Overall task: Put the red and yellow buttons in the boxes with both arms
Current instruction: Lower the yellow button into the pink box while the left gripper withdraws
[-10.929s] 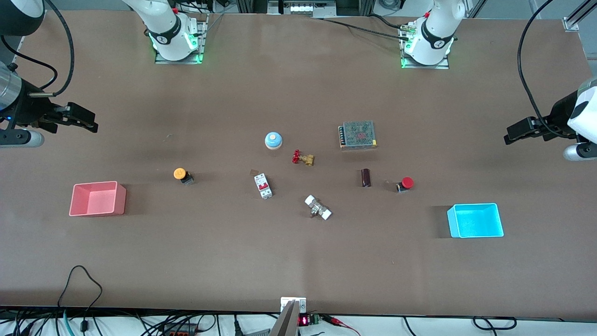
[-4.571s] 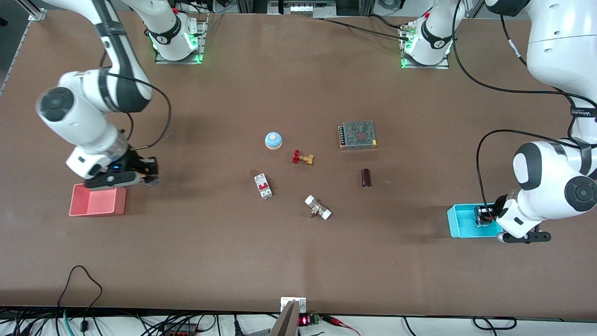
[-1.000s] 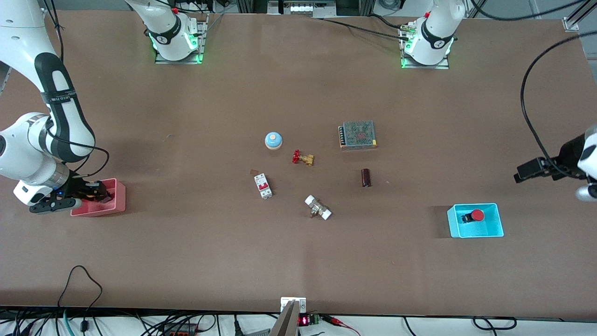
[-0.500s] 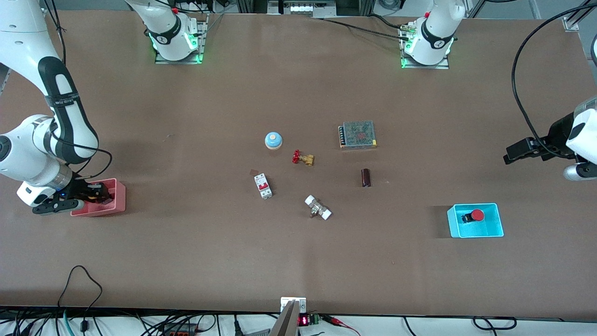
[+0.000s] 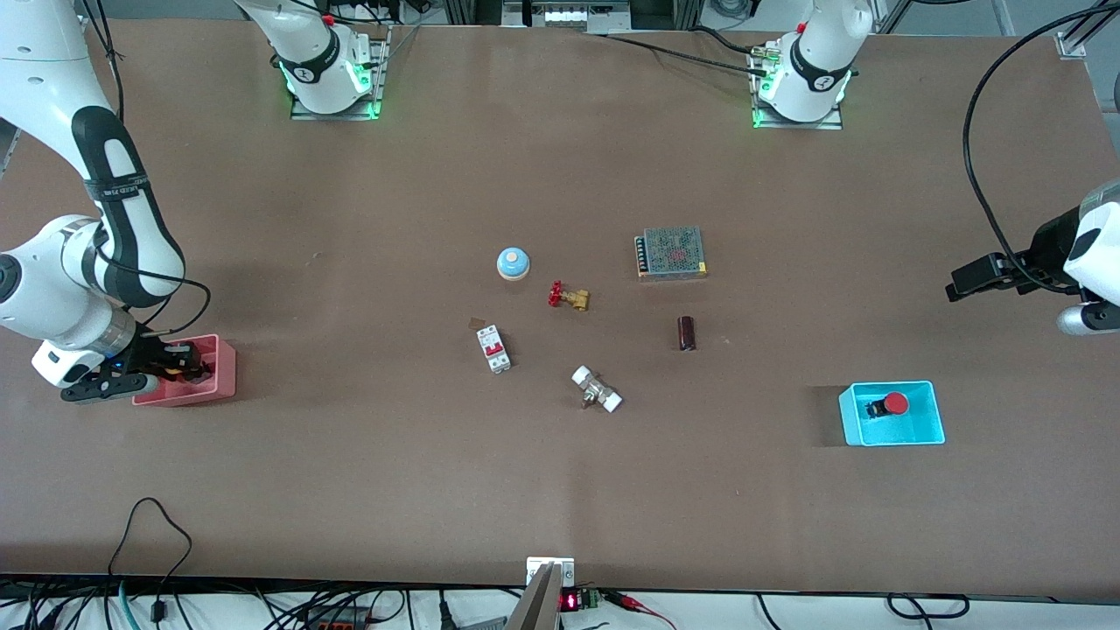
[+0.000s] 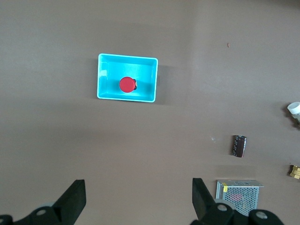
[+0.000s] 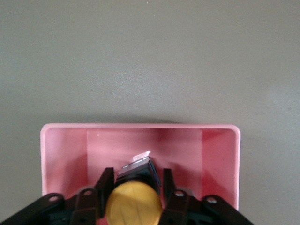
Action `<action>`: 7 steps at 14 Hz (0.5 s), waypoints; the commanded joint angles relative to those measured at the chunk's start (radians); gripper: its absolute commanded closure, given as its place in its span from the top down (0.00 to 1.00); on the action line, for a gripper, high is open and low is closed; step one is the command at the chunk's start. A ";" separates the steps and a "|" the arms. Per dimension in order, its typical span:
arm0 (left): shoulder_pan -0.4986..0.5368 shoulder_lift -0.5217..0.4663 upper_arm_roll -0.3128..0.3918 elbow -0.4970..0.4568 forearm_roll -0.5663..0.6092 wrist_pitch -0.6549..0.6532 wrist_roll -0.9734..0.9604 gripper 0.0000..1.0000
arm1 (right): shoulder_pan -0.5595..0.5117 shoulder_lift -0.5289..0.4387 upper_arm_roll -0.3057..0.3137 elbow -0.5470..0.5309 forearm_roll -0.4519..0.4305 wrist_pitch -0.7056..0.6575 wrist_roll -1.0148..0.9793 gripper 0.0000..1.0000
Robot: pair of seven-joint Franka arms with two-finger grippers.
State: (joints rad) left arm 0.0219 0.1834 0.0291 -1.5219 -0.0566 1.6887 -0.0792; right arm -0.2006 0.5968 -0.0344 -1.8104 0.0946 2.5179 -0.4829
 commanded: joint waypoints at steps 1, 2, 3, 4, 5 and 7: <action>-0.007 -0.004 0.006 -0.012 0.015 0.006 -0.010 1.00 | -0.003 0.011 0.005 0.005 -0.009 0.012 -0.011 0.70; -0.005 0.004 0.006 0.008 0.014 0.009 -0.010 1.00 | -0.003 0.011 0.005 0.005 -0.009 0.012 -0.011 0.79; 0.001 0.001 0.008 0.015 0.015 0.006 -0.008 1.00 | -0.003 0.011 0.005 0.005 -0.009 0.012 -0.011 0.79; 0.004 -0.001 0.005 0.016 0.021 0.003 -0.008 1.00 | -0.003 0.009 0.005 0.005 -0.007 0.012 -0.013 0.81; 0.003 -0.001 0.000 0.014 0.024 0.000 -0.010 1.00 | -0.002 0.002 0.005 0.006 -0.007 0.010 -0.011 0.85; 0.007 -0.024 -0.003 0.009 0.024 -0.049 -0.007 1.00 | 0.001 -0.027 0.005 0.014 -0.012 -0.004 -0.014 0.90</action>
State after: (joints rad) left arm 0.0255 0.1827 0.0307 -1.5189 -0.0530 1.6841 -0.0792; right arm -0.1995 0.6005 -0.0342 -1.8020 0.0939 2.5241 -0.4850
